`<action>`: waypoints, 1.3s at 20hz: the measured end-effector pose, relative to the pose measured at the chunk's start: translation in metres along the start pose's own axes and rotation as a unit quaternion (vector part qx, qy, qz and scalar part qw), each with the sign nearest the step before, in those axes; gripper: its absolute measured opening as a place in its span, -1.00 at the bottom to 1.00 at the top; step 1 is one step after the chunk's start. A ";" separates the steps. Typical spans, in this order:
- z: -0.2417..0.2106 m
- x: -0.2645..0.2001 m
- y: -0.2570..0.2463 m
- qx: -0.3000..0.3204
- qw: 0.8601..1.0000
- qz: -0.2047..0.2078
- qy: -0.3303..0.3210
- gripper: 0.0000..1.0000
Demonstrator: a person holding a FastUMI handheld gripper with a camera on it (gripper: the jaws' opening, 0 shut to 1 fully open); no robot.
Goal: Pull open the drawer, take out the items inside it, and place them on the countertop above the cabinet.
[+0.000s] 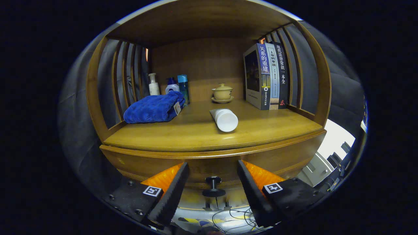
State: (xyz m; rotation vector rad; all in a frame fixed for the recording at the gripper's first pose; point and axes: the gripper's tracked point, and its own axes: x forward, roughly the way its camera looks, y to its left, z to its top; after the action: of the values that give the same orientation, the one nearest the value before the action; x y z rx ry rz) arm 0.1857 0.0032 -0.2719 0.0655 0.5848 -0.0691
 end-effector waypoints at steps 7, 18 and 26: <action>0.010 -0.023 0.006 -0.023 0.999 0.014 -0.034 0.97; 0.027 -0.173 0.032 -0.052 0.980 0.063 -0.180 0.93; -0.013 -0.196 0.003 -0.063 0.973 0.059 -0.214 0.93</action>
State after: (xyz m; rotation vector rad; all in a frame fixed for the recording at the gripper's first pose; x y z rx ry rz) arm 0.0162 0.0160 -0.1740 -0.0380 0.1527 0.0700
